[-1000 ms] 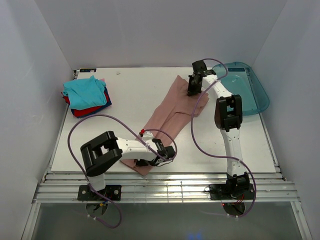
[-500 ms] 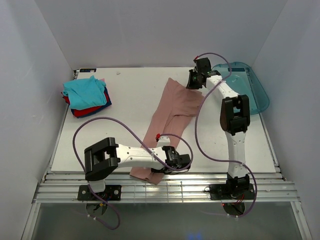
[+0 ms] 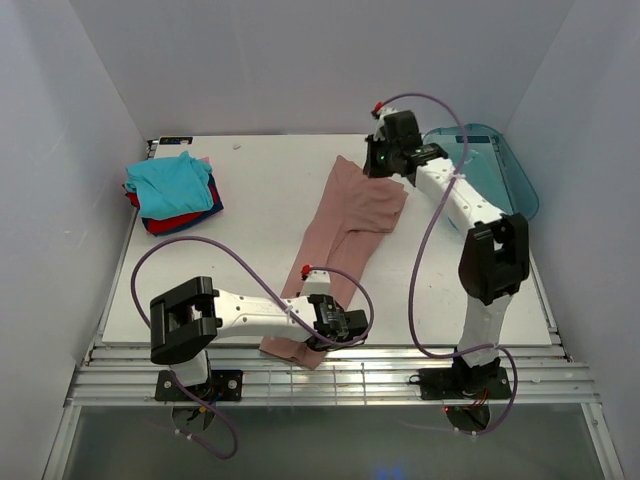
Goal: Fold and stack the t-shirts
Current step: Fold the tshirt
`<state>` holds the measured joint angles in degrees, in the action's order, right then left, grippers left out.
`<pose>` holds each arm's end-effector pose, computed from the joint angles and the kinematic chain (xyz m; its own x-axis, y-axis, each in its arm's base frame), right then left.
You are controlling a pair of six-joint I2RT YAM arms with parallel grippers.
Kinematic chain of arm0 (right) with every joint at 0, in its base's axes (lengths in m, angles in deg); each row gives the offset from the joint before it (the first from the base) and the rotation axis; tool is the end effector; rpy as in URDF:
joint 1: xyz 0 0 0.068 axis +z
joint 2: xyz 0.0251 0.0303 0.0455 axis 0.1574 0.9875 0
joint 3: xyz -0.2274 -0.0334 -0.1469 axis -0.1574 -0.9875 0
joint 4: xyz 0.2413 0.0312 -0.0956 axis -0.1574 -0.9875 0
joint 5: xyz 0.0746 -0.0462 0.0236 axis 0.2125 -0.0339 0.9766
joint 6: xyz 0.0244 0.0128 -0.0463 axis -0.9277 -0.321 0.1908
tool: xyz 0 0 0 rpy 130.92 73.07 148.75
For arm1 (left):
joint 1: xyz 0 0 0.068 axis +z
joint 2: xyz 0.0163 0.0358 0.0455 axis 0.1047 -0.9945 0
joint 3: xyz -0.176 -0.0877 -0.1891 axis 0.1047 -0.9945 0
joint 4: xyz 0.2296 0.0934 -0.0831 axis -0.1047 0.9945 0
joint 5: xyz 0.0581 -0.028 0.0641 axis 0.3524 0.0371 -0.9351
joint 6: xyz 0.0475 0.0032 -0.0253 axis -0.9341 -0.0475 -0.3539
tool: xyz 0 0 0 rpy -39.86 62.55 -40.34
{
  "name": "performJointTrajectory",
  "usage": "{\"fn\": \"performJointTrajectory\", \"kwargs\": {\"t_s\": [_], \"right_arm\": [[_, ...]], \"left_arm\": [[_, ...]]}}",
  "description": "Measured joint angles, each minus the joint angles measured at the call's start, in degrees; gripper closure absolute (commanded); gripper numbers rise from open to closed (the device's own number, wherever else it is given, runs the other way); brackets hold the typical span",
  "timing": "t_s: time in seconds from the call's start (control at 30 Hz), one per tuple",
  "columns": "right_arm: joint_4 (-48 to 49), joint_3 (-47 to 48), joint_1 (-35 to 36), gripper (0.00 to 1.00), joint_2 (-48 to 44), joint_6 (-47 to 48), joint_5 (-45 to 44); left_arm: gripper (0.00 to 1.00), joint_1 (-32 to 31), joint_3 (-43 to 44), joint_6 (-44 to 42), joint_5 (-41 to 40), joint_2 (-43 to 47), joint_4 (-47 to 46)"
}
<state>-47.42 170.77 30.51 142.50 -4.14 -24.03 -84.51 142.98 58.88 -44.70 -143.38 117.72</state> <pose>0.4168 0.1662 0.3326 -0.5589 -0.0101 -0.8292 -0.3109 0.9295 0.1983 0.0790 -0.2693 0.1907 -0.7720 0.1320 -0.6217 -0.0433 0.9650 0.2587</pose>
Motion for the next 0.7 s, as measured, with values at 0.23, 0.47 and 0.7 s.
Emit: {"fn": "performJointTrajectory", "kwargs": {"t_s": [0.23,0.47,0.7], "right_arm": [[-4.8,-8.7,4.9,0.92,9.3,-0.3,-1.5],[-5.6,-8.3,4.8,0.92,10.2,-0.5,-7.5],[-8.3,-5.8,4.8,0.92,15.1,-0.6,-12.6]], "left_arm": [[1.0,0.0,-6.1,-0.9,0.5,0.0,-2.9],[1.0,0.0,-8.3,-2.6,2.1,-0.1,-8.2],[1.0,0.0,-9.5,-7.5,2.8,-0.2,-11.9]]}}
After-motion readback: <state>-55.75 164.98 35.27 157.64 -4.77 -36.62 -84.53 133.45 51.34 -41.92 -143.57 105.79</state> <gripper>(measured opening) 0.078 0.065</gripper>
